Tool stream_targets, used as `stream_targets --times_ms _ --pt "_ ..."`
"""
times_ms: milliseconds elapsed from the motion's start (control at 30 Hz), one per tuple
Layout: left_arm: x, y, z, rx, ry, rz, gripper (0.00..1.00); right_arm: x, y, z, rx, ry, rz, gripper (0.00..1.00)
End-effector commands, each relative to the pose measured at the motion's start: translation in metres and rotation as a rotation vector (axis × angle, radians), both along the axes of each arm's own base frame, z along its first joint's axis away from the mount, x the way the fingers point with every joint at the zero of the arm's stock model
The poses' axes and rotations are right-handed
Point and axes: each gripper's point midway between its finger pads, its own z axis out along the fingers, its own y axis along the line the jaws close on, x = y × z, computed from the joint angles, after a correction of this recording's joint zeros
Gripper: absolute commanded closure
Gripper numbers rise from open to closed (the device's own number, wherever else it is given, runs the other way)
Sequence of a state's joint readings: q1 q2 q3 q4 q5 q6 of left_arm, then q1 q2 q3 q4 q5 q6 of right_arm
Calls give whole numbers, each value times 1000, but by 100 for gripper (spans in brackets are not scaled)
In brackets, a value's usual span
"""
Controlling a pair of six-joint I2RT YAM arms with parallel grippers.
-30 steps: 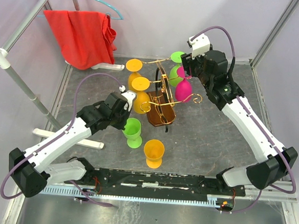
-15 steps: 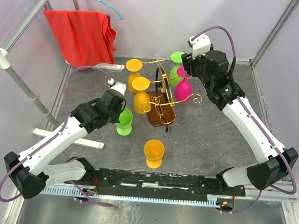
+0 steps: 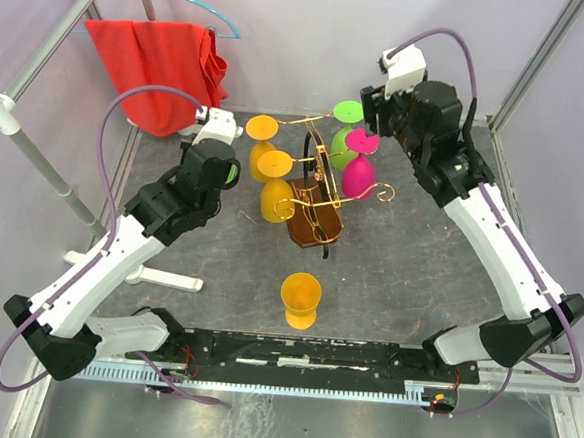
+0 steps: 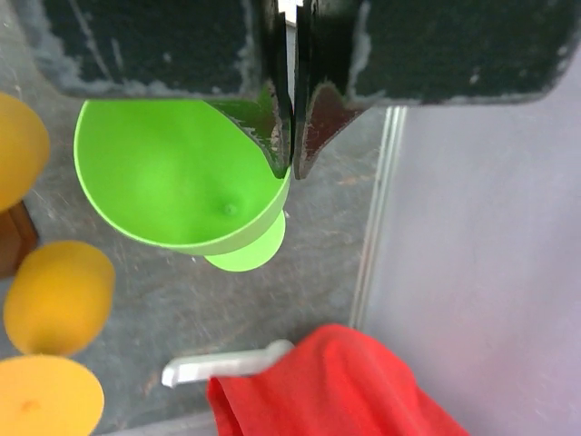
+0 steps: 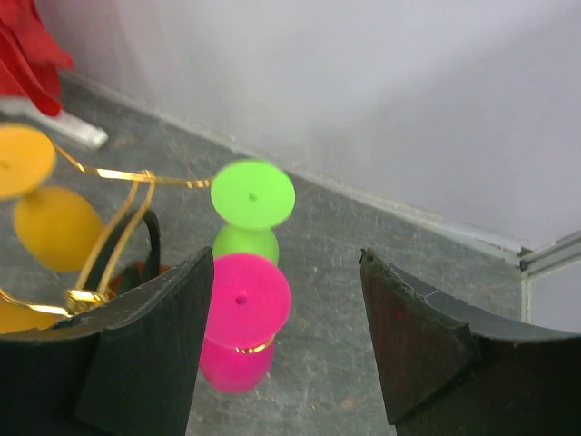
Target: Place the wine glass upside down on the wine glass rack
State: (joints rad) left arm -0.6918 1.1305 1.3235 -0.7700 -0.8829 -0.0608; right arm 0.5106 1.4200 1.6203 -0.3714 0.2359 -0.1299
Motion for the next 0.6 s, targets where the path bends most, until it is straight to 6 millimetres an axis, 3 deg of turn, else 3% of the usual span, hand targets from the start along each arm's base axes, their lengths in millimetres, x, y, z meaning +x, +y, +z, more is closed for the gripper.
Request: stream_targets --times_ms 0,233,400,567 --pt "19 9 69 104 -219 35 97 -11 5 52 126 -27 25 27" --pt "32 -14 144 106 -524 -128 97 -23 33 67 307 44 130 27" --pt "38 -61 196 95 -781 -361 97 -30 67 69 466 134 257 27" --pt "43 -107 209 146 -934 -546 97 -43 94 93 645 168 393 27"
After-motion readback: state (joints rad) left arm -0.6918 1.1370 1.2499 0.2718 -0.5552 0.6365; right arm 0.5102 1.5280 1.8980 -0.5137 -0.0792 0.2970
